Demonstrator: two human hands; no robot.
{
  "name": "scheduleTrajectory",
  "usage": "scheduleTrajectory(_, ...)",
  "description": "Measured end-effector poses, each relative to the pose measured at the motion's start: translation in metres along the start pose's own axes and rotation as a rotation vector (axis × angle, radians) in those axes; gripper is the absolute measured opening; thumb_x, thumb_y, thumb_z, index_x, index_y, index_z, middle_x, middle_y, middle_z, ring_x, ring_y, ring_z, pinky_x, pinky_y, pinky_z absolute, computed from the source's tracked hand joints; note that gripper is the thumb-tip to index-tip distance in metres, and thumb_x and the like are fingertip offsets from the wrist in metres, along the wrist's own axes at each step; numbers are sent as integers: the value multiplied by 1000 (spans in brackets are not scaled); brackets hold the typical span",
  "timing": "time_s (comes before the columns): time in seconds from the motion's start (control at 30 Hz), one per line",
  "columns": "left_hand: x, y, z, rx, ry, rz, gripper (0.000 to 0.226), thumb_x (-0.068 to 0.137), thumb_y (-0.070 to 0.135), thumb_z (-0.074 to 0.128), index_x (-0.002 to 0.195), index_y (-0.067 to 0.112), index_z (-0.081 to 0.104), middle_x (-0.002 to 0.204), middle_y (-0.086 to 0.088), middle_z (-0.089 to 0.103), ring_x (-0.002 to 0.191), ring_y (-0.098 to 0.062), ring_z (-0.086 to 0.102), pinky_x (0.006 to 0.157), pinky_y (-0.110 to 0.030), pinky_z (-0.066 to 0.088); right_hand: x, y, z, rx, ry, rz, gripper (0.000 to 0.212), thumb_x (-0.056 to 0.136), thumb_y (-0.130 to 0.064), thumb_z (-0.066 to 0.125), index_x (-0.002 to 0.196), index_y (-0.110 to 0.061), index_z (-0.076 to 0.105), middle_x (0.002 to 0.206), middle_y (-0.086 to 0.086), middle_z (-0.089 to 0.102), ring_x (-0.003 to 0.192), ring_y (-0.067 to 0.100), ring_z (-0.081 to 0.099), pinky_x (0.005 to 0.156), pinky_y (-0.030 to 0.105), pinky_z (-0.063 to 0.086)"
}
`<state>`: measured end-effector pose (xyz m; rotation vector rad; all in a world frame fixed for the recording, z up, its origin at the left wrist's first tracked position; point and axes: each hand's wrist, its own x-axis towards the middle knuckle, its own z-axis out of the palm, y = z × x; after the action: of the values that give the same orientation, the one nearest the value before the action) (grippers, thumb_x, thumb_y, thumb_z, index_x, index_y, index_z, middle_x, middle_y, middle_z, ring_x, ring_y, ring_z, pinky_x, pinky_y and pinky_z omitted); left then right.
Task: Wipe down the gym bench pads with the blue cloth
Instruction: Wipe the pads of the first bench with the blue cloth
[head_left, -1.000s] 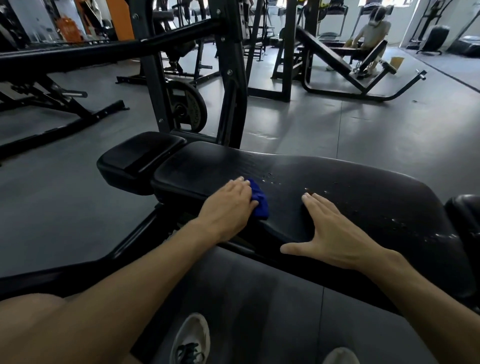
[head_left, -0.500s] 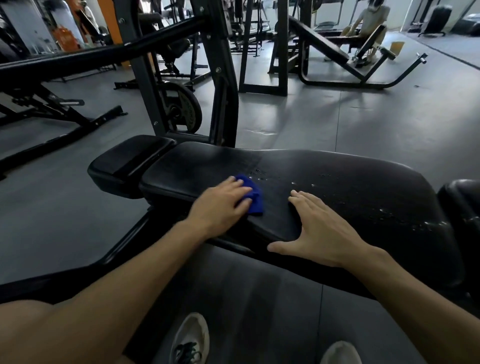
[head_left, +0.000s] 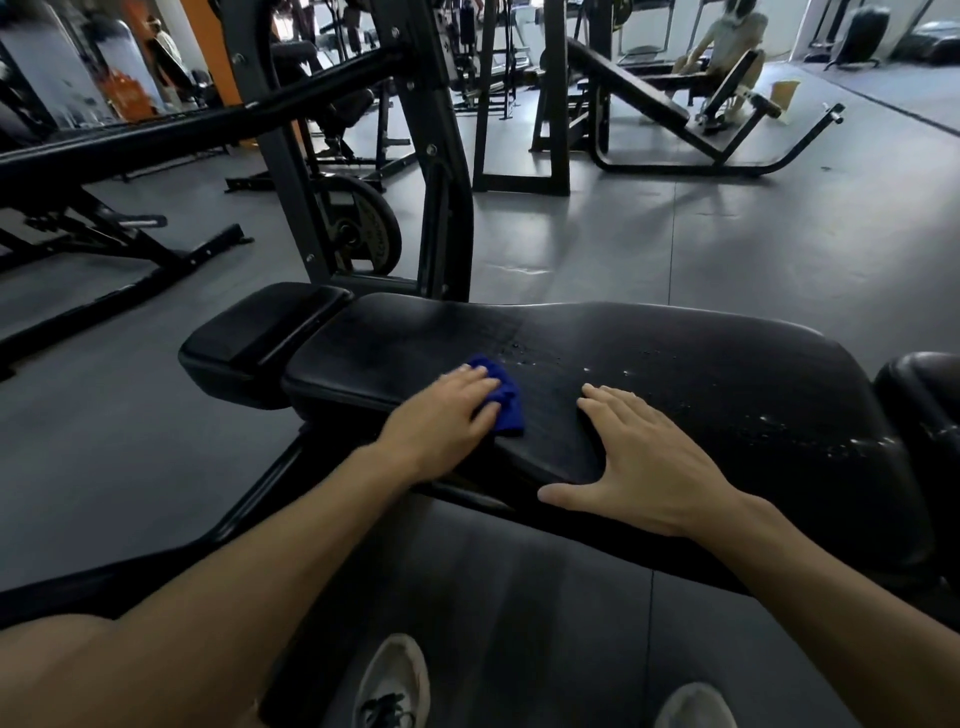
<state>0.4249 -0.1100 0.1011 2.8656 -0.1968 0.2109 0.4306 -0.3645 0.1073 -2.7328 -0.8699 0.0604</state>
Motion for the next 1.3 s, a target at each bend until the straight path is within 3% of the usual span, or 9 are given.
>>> scheduleTrajectory(0.1, 22, 3, -3, -26, -32, -96, 50, 108, 34, 44, 155, 17, 41, 165, -3, 31, 154, -16, 22, 124, -28, 13, 1, -1, -1, 2, 5, 7, 125, 64, -102, 37, 159, -22, 21, 168, -7, 11, 153, 11, 8, 124, 34, 12)
scheduleTrajectory(0.23, 33, 51, 7, -40, -62, 53, 52, 109, 34, 42, 158, 20, 36, 167, 1, 27, 155, -13, 18, 122, -23, 9, 4, 1, -1, 17, 51, -4, 117, 66, -101, 36, 154, -24, 31, 165, -7, 22, 150, 11, 18, 123, 35, 20)
scheduleTrajectory(0.37, 20, 30, 0, -29, -153, 146, 51, 109, 37, 43, 158, 24, 36, 167, 6, 26, 155, -8, 16, 124, -25, 12, 5, 3, 2, 18, 50, 3, 118, 65, -102, 35, 155, -25, 28, 165, -8, 21, 150, 10, 18, 123, 35, 21)
scheduleTrajectory(0.57, 57, 0, -12, 5, -75, -83, 49, 108, 32, 43, 154, 16, 43, 165, -4, 32, 153, -16, 25, 119, -25, 19, 3, 0, 4, 24, 94, 15, 117, 67, -99, 40, 155, -24, 27, 165, -9, 19, 150, 9, 15, 123, 33, 17)
scheduleTrajectory(0.7, 55, 54, 7, -44, -84, 84, 50, 108, 32, 44, 156, 19, 40, 166, 1, 30, 154, -13, 22, 120, -23, 16, 3, 0, 3, 44, 137, 17, 116, 64, -99, 44, 146, -18, 39, 154, -3, 35, 140, 11, 29, 117, 29, 30)
scheduleTrajectory(0.83, 24, 42, 6, -53, -137, 218, 49, 108, 33, 46, 155, 21, 42, 164, 5, 32, 153, -8, 22, 123, -24, 15, 1, 0, 5, 34, 159, 18, 111, 64, -99, 45, 138, -16, 45, 142, -4, 42, 130, 11, 35, 111, 26, 35)
scheduleTrajectory(0.97, 27, -4, -8, -8, -93, 46, 49, 108, 35, 45, 155, 21, 42, 165, 2, 33, 153, -9, 23, 125, -28, 18, -1, -1, 4, 42, 156, 31, 117, 62, -99, 46, 144, -15, 40, 147, -5, 37, 137, 10, 28, 114, 26, 31)
scheduleTrajectory(1.07, 39, 5, -6, -8, -45, -58, 49, 108, 32, 43, 155, 17, 42, 165, -1, 31, 154, -13, 22, 121, -24, 13, -1, -2, 3, 48, 157, 41, 116, 62, -98, 48, 144, -15, 40, 147, -5, 36, 138, 10, 28, 113, 27, 31)
scheduleTrajectory(1.3, 9, 64, 25, -100, -20, 224, 49, 107, 30, 47, 154, 14, 43, 162, -3, 37, 153, -13, 25, 124, -25, 13, -1, 0, 4, 104, 245, -9, 97, 59, -91, 62, 124, -22, 42, 124, -4, 45, 113, 13, 43, 95, 28, 47)
